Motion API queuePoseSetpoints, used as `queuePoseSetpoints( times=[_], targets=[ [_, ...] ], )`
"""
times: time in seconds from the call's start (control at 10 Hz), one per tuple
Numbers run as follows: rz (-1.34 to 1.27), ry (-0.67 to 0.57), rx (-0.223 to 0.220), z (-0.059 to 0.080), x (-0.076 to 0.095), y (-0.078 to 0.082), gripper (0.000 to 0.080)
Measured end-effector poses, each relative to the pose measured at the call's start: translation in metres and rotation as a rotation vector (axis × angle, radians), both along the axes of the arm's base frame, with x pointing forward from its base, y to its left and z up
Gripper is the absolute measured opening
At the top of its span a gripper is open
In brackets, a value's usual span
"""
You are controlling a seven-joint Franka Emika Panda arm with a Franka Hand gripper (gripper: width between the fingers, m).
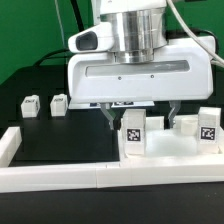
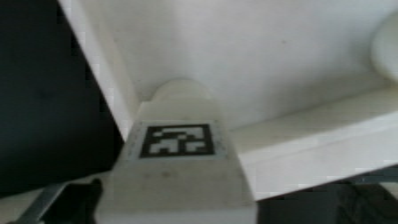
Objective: Assemble square table
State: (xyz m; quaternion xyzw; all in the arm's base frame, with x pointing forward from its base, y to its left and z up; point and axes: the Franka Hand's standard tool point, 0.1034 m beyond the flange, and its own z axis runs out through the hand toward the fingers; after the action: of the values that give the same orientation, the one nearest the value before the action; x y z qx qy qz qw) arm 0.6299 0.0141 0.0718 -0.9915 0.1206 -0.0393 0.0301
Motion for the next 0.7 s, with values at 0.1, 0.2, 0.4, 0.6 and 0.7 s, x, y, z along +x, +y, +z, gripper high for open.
queuePoseSetpoints(
  times=[0.1, 0.2, 0.4, 0.6, 0.7],
  targets=[
    [-0.018, 0.001, 0.002, -0.0002, -0.0001, 0.0000, 0.0532],
    [-0.027, 0.002, 0.002, -0.0002, -0.0001, -0.0005, 0.0397],
    [-0.182, 0.010, 0.011, -0.0007, -0.0008, -0.0056, 0.0293],
    [-0.320, 0.017, 0.022, -0.0011, -0.0010, -0.0068, 0.0293],
    [-0.418, 0.023, 0.031, -0.0013, -0.0013, -0.0074, 0.0293]
  ],
)
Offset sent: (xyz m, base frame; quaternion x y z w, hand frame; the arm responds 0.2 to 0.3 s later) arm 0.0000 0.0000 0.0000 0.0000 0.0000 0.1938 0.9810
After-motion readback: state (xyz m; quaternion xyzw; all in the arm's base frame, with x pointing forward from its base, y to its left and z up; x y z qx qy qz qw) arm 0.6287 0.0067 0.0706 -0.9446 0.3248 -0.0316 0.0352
